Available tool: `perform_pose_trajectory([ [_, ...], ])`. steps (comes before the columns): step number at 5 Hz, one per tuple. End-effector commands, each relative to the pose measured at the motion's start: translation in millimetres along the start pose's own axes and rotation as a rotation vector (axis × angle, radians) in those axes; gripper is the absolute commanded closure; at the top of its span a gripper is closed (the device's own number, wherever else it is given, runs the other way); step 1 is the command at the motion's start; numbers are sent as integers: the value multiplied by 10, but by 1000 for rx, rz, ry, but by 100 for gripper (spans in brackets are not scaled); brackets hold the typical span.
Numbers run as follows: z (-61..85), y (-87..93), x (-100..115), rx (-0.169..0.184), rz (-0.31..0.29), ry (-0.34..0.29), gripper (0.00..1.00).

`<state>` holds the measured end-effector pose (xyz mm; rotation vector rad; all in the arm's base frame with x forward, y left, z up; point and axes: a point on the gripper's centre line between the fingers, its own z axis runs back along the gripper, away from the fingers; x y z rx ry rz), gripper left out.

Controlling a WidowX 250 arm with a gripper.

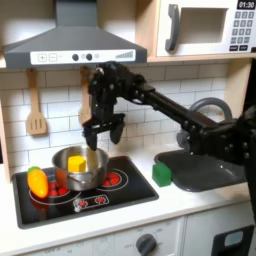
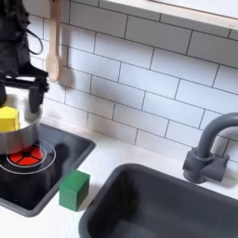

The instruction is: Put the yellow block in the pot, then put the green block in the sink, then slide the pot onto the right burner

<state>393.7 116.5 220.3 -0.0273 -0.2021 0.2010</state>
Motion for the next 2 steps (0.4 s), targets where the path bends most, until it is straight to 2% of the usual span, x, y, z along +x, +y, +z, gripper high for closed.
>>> perform_pose_trajectory([
  [1, 30, -291, -210, -37, -74, 12, 0],
  [2, 53, -458, -324, -62, -119, 13, 0],
])
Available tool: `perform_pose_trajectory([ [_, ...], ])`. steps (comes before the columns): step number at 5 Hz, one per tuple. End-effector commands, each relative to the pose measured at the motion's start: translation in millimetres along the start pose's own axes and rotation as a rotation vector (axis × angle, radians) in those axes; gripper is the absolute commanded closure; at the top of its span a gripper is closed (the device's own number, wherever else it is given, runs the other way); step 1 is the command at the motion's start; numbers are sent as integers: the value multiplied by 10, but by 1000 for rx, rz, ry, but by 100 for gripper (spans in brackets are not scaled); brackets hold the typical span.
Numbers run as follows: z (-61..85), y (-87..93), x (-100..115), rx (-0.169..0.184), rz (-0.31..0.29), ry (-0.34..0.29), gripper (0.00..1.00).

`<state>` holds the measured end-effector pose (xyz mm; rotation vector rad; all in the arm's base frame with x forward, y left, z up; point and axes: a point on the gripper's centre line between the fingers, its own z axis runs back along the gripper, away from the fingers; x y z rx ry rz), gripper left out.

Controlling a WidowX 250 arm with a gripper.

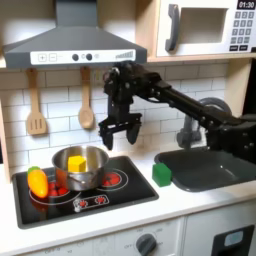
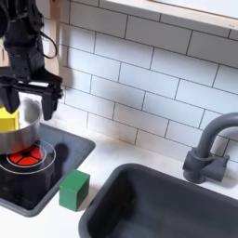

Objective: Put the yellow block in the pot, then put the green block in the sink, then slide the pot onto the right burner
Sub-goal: 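Put the green block in the sink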

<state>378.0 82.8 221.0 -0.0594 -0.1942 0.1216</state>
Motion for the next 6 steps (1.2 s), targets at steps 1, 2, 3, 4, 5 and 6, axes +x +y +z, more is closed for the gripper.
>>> perform_pose_trajectory([
  [1, 30, -279, -172, -33, -75, -3, 0],
  [2, -42, -358, -233, -46, -95, 19, 0],
  [3, -89, -399, -280, -56, -115, 28, 0],
  [4, -86, -435, -322, -57, -125, 29, 0],
  [5, -125, -488, -406, -70, -140, 56, 0],
  [6, -110, -581, -479, -81, -171, 59, 0],
])
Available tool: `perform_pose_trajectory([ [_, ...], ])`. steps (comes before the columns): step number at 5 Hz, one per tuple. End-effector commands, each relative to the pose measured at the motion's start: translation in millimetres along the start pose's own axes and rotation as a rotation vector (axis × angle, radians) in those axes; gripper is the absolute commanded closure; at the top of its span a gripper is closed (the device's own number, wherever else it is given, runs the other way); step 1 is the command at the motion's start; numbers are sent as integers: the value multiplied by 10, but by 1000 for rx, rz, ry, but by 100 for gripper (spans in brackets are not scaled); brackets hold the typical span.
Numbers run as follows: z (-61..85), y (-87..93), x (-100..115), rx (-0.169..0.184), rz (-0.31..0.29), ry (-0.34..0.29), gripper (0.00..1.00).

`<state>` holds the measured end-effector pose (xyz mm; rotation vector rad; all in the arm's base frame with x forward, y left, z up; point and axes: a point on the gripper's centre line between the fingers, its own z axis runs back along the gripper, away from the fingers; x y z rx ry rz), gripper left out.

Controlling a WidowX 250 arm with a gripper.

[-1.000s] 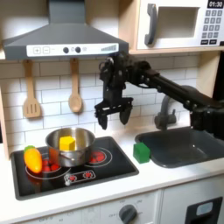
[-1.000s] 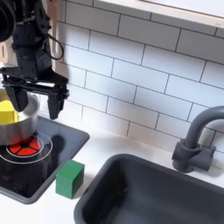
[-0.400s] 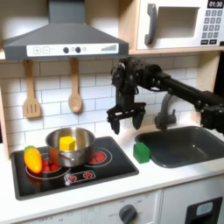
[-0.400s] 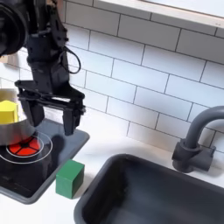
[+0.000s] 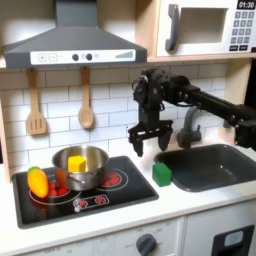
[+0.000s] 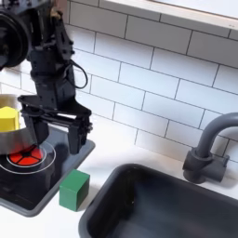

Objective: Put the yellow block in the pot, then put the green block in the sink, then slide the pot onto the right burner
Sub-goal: 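Put the green block in the sink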

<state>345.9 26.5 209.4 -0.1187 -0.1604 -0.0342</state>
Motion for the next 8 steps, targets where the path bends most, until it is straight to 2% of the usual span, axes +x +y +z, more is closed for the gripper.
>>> perform_pose_trajectory([
  [1, -92, -145, -105, -12, -38, 36, 0],
  [2, -156, -172, -138, 7, -42, 59, 0],
  [3, -168, -233, -123, -2, -44, 74, 0],
  [4, -189, -207, -143, 4, -33, 94, 0],
  [7, -391, -162, -174, 31, -23, 166, 0],
  [8, -442, -201, -162, 41, -52, 167, 0],
])
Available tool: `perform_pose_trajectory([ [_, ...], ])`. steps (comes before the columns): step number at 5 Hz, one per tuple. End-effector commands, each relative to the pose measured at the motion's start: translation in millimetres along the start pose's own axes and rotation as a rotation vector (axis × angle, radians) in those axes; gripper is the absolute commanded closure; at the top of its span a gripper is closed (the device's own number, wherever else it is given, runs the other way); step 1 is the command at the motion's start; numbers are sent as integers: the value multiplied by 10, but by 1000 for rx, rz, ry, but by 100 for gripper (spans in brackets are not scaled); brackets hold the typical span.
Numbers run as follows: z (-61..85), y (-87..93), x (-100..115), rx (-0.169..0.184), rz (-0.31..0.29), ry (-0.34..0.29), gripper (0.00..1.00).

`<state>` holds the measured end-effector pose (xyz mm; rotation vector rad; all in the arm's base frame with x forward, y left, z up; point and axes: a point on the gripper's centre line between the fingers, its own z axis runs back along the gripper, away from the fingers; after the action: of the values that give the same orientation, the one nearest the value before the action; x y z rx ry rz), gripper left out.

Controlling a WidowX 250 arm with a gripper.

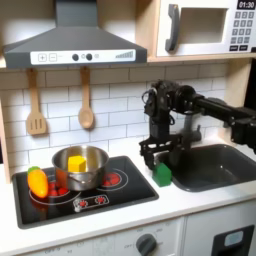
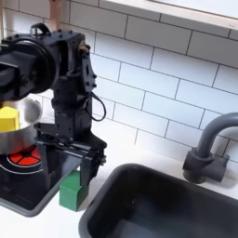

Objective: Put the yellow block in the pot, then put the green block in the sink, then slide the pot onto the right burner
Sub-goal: 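Put the green block in the sink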

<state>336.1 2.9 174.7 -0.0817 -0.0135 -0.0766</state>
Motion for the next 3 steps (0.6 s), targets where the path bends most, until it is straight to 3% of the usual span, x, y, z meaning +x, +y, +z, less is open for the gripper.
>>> perform_pose_trajectory([
  [1, -130, -63, -8, 17, -37, 13, 0],
  [3, -254, -82, -39, 32, -52, 39, 0],
])
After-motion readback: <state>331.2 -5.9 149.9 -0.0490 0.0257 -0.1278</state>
